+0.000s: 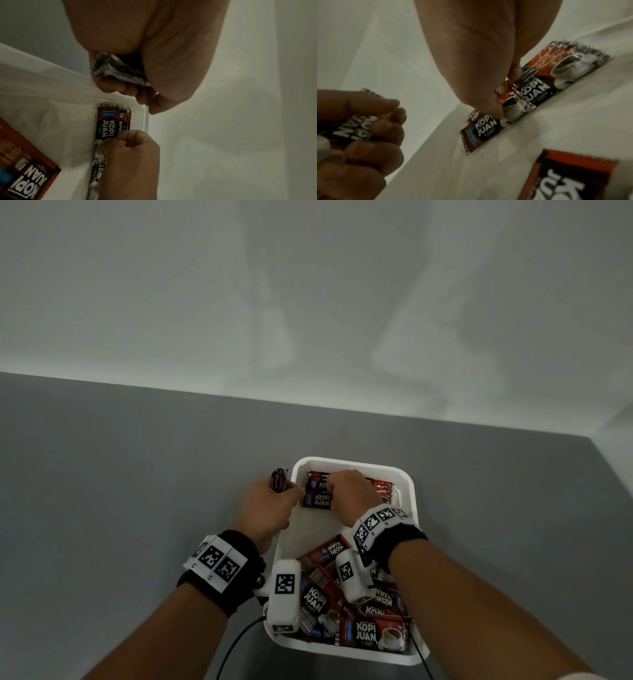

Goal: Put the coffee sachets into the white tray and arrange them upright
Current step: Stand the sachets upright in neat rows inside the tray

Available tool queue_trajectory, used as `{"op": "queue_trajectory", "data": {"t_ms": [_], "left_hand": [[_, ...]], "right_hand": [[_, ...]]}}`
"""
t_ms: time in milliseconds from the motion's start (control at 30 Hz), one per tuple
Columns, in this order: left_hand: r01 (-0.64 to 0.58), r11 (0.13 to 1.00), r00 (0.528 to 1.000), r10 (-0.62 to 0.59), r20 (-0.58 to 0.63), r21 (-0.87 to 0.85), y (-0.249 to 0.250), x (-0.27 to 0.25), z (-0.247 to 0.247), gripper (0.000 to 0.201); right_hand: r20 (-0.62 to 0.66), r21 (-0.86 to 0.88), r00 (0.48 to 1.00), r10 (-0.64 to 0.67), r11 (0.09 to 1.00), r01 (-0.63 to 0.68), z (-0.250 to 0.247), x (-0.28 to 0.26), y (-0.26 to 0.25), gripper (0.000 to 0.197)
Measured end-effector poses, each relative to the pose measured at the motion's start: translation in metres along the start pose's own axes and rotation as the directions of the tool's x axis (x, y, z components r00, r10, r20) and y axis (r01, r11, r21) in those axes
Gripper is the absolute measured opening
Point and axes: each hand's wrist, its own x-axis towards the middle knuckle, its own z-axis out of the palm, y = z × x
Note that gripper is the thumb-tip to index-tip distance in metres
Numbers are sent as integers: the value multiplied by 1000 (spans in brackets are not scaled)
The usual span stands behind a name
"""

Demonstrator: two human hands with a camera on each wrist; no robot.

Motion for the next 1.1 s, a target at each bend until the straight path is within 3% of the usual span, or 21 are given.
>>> {"op": "queue_trajectory", "data": {"t_ms": [300,500,1100], "left_hand": [[-38,997,998,35,45,67,0,-1,2,19],[-86,992,994,80,73,96,3,-6,6,31],[-61,986,995,48,90,155,6,-4,8,15]], "right_hand": [[19,40,999,-33,999,32,2,-17,8,12],[205,-118,976,-78,988,104,10,-47,19,49],[142,-213,988,-62,973,91,28,-47,27,71]]}}
